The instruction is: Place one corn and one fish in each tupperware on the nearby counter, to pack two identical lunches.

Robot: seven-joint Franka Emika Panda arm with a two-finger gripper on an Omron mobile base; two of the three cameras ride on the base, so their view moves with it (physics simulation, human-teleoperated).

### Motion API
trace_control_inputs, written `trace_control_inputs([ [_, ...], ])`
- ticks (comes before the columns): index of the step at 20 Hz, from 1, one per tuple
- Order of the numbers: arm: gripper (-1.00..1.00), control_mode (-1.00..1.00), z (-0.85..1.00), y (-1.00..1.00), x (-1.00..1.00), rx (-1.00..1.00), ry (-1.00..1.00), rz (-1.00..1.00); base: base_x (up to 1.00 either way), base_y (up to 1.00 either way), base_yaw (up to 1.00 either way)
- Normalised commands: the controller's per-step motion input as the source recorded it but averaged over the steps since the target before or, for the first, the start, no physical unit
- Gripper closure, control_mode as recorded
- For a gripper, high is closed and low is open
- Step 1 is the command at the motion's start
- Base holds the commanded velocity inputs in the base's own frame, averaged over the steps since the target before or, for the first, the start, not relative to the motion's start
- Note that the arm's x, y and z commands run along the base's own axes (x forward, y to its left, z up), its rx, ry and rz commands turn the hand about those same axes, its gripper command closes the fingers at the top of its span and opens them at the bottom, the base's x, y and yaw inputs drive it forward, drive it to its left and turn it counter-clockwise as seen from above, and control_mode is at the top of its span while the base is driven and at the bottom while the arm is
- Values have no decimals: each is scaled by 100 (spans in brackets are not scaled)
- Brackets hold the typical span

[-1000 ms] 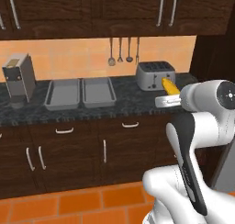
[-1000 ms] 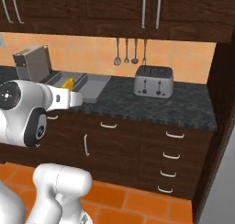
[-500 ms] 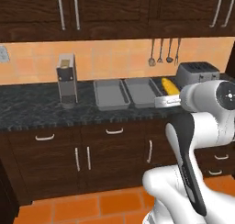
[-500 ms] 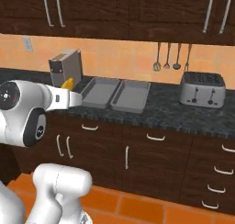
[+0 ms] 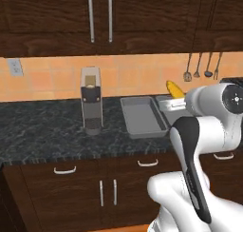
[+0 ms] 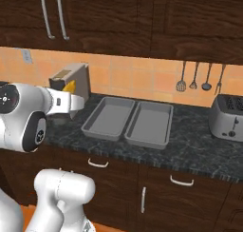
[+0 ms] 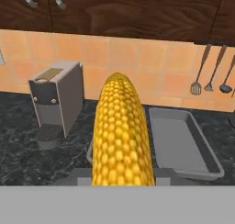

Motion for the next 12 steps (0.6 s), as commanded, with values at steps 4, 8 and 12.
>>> trace_control_inputs([
  [4, 100, 100, 0, 0, 0, 0, 0, 0, 49, -3, 5],
  [8, 100, -100, -75, -3, 1, -2, 17, 0, -1, 3, 0],
  [12, 100, -100, -100, -3, 89, 2, 19, 0, 0, 0, 0],
])
